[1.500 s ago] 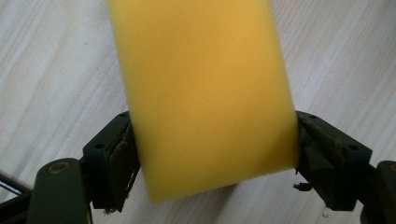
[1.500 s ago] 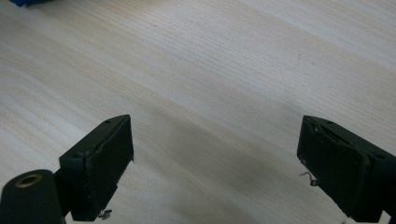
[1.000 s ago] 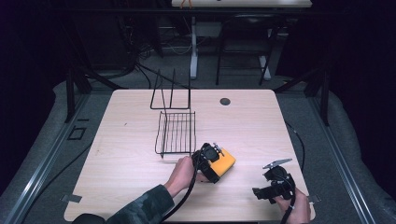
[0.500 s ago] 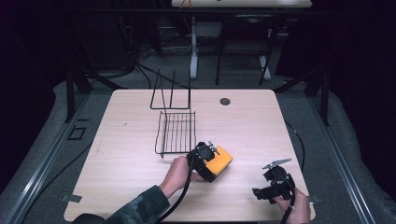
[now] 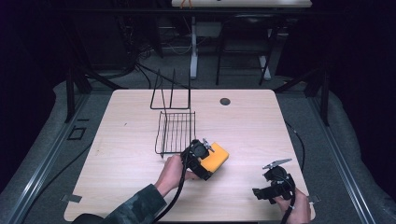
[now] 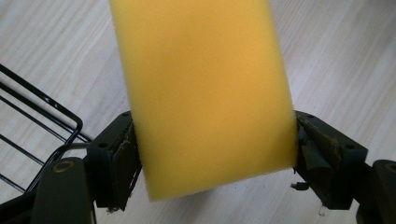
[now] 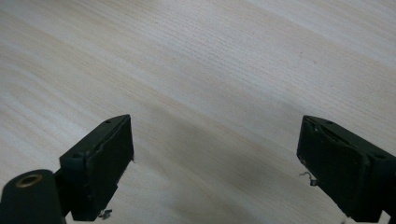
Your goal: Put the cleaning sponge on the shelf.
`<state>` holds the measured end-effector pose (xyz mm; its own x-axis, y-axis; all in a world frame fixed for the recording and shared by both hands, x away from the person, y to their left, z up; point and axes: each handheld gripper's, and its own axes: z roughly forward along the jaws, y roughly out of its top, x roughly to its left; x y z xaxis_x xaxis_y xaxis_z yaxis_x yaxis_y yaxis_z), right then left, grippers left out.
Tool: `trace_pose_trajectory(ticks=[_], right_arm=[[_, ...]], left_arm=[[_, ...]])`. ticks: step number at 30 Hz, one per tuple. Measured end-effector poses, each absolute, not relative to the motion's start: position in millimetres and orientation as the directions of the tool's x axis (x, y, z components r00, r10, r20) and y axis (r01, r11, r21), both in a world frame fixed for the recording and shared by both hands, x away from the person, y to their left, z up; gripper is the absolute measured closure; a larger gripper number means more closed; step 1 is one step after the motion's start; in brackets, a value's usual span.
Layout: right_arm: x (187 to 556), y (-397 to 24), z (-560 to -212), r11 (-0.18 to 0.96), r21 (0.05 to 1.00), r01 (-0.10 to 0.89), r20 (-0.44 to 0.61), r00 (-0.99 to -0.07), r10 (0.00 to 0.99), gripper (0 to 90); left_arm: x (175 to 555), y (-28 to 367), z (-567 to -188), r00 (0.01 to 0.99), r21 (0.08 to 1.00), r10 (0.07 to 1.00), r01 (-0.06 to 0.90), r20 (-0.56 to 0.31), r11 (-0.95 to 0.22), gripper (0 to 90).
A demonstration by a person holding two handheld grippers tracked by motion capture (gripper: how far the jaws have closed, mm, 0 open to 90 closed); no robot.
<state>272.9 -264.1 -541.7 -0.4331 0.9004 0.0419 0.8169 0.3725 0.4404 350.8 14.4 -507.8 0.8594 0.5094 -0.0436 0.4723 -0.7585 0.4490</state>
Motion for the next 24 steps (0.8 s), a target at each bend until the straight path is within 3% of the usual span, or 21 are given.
trace_pose_trajectory(ticks=[24], right_arm=[[273,-263,-542,0.379,0.426,0.822,0.045,-0.437,0.898,10.4]], left_arm=[[353,59,-490,0.815,0.506,0.579,0.515,-0.039,-0.692,23.0]])
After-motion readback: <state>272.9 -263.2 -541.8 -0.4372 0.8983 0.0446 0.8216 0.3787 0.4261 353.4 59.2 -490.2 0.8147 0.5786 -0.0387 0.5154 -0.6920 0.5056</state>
